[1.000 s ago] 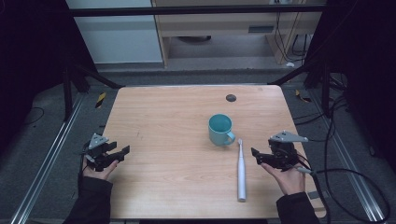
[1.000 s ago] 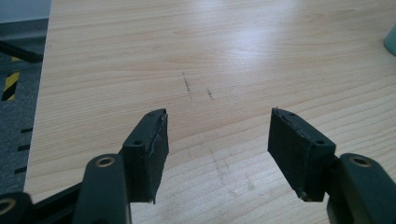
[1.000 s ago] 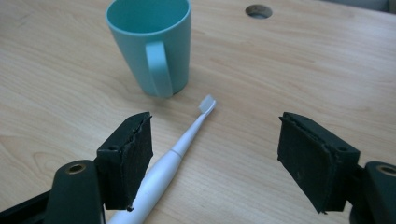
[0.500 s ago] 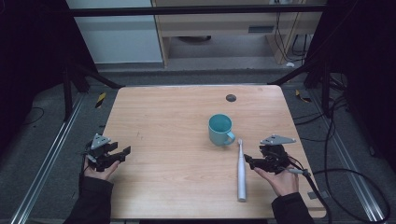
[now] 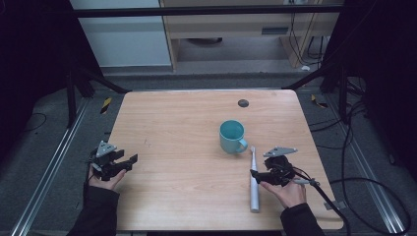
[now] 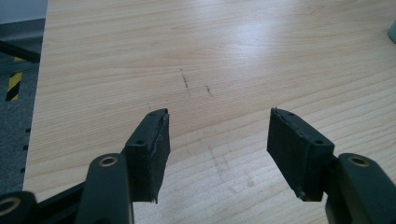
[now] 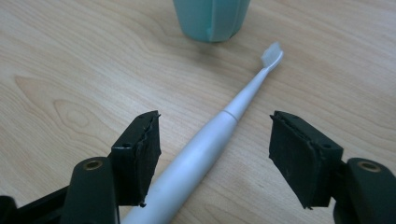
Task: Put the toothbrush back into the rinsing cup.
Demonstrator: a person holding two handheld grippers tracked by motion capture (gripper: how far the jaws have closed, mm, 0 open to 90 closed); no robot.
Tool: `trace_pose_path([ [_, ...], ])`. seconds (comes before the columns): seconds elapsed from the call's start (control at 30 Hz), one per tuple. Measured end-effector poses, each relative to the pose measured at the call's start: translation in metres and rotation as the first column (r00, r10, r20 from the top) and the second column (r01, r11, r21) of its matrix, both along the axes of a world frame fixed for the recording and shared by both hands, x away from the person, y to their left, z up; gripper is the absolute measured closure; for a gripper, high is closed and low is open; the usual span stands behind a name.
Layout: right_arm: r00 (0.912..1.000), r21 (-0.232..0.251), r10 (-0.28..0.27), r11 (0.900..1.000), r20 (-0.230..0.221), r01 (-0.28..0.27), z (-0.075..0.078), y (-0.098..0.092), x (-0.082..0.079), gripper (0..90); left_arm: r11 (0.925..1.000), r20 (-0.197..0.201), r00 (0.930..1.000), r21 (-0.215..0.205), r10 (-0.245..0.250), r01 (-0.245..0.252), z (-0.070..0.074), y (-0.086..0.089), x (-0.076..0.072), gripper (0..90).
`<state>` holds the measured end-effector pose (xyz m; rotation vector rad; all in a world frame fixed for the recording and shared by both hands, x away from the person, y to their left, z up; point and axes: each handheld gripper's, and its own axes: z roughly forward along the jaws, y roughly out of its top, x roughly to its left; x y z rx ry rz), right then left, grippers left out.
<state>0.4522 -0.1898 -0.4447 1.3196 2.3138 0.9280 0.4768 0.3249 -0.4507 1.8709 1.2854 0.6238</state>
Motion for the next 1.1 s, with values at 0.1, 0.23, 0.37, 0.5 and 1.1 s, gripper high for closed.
trace_pose_path([
  [0.1, 0.9998, -0.007, 0.012, 1.0, -0.014, -0.012, -0.005, 0.003, 0.001, 35.7, 1.0, 0.0, 1.0, 0.0, 0.0, 0.0, 0.0, 0.0, 0.0, 38.7],
  [0.23, 0.9991, -0.028, 0.019, 0.999, -0.039, -0.02, -0.01, 0.007, 0.002, 36.9, 1.0, -0.004, 1.0, -0.002, -0.001, 0.001, 0.0, 0.0, 0.0, 38.7],
  [0.37, 0.9978, -0.052, 0.015, 0.998, -0.065, -0.018, -0.016, 0.01, 0.002, 38.2, 1.0, -0.005, 1.0, -0.002, -0.001, 0.001, 0.0, 0.0, 0.0, 38.8],
  [0.5, 0.996, -0.061, 0.018, 0.998, -0.088, -0.023, -0.02, 0.013, 0.002, 39.7, 1.0, -0.006, 1.0, -0.001, -0.002, 0.002, 0.0, 0.0, 0.0, 38.7],
  [1.1, 0.9871, -0.11, 0.018, 0.993, -0.159, -0.036, -0.031, 0.018, 0.005, 47.8, 1.0, -0.007, 1.0, 0.003, -0.007, 0.007, 0.0, 0.0, 0.001, 38.8],
])
